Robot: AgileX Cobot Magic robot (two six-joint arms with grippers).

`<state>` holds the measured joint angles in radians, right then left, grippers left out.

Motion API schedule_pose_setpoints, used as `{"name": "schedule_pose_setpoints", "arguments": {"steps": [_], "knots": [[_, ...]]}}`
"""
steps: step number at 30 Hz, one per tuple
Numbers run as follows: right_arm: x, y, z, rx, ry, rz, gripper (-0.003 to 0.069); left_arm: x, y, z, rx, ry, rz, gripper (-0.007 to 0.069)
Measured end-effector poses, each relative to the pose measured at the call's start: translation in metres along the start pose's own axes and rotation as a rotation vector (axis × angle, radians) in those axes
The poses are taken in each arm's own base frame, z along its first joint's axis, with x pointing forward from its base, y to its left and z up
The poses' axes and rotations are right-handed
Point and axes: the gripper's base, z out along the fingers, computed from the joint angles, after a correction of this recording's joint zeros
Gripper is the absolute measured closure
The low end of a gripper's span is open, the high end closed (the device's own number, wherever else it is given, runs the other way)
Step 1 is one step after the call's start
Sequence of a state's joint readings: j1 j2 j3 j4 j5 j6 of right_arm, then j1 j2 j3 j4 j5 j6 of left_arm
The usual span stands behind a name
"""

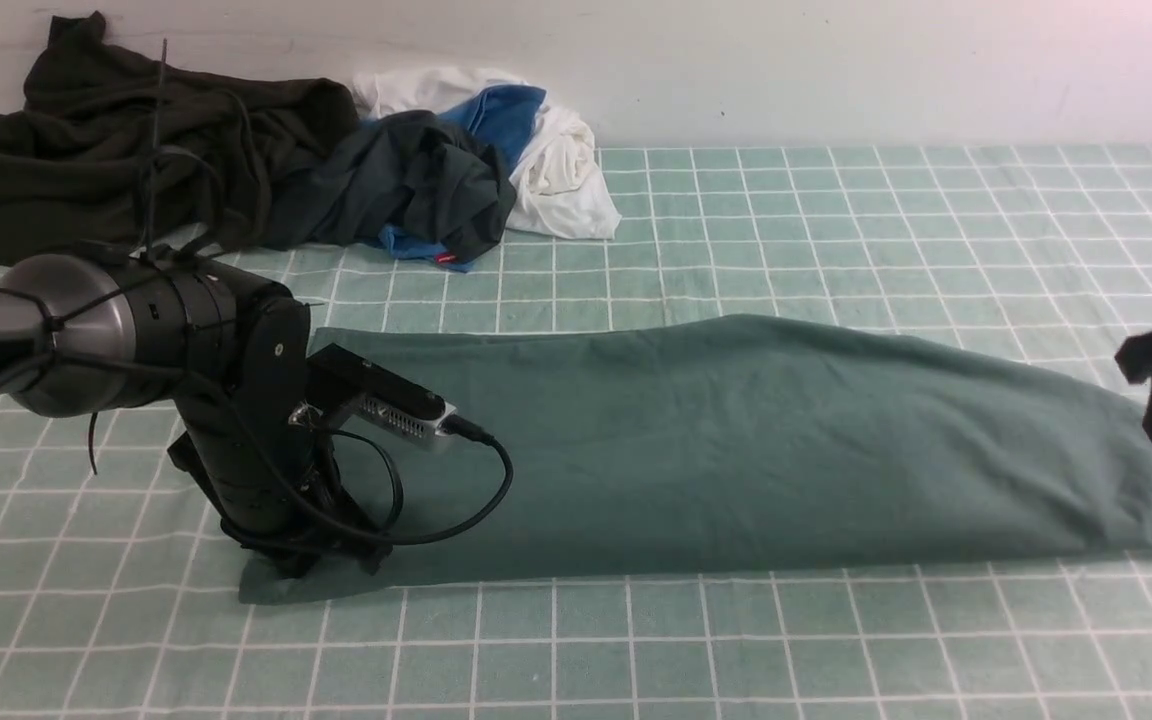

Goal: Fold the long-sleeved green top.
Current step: Use the right arm to clamp the right edge of the fabric

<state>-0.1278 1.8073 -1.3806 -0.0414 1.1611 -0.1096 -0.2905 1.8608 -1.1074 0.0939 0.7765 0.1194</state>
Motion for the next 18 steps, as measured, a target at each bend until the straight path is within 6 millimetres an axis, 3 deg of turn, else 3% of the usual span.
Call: {"name": "schedule_pose_setpoints", "arguments": {"steps": [7, 9, 14, 18], "knots": [[0.007, -0.037, 0.034, 0.072, -0.016, 0.147, 0.0239, 0.000, 0.000, 0.000, 0.001, 0.001, -0.001, 0.0627], [0.005, -0.048, 0.053, 0.062, -0.011, 0.189, 0.0190, 0.000, 0.000, 0.000, 0.001, 0.001, -0.001, 0.0627], [0.000, -0.047, 0.081, 0.016, -0.010, 0.214, 0.0167, 0.000, 0.000, 0.000, 0.001, 0.001, -0.001, 0.0627], [-0.002, -0.044, 0.091, -0.014, -0.020, 0.234, 0.0166, 0.000, 0.000, 0.001, 0.001, 0.002, -0.001, 0.0627]]}}
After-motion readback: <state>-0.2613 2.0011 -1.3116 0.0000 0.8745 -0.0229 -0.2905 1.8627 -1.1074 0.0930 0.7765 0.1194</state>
